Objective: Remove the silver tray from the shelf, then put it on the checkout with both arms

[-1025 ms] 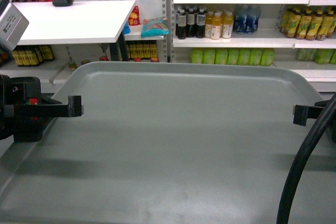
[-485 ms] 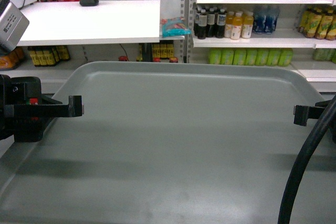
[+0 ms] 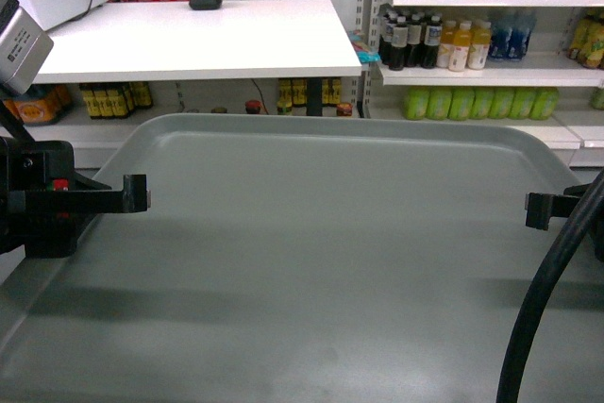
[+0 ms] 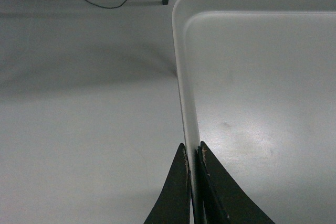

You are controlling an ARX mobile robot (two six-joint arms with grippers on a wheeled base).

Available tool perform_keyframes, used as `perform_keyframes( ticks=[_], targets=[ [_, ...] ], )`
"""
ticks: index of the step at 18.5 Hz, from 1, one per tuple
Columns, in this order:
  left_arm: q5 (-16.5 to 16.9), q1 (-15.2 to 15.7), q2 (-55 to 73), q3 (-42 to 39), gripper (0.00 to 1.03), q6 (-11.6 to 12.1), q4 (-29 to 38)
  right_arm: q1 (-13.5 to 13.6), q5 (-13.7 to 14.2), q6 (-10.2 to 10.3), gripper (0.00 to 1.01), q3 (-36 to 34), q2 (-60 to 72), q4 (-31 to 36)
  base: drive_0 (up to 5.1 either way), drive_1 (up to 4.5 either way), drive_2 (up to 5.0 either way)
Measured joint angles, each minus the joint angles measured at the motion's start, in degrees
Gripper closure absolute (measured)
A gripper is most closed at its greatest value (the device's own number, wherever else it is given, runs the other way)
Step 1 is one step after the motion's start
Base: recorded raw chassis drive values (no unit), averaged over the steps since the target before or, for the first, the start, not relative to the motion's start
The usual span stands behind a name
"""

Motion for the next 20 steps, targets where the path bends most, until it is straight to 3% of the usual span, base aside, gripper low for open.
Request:
perform_keyframes(
  ticks=[20],
  targets=[
    [0.0,0.0,0.0,0.0,1.0,0.0,0.4,0.0,0.0,0.0,0.98,0.0,-0.1,0.1,-5.1,2.37,2.4]
  ],
)
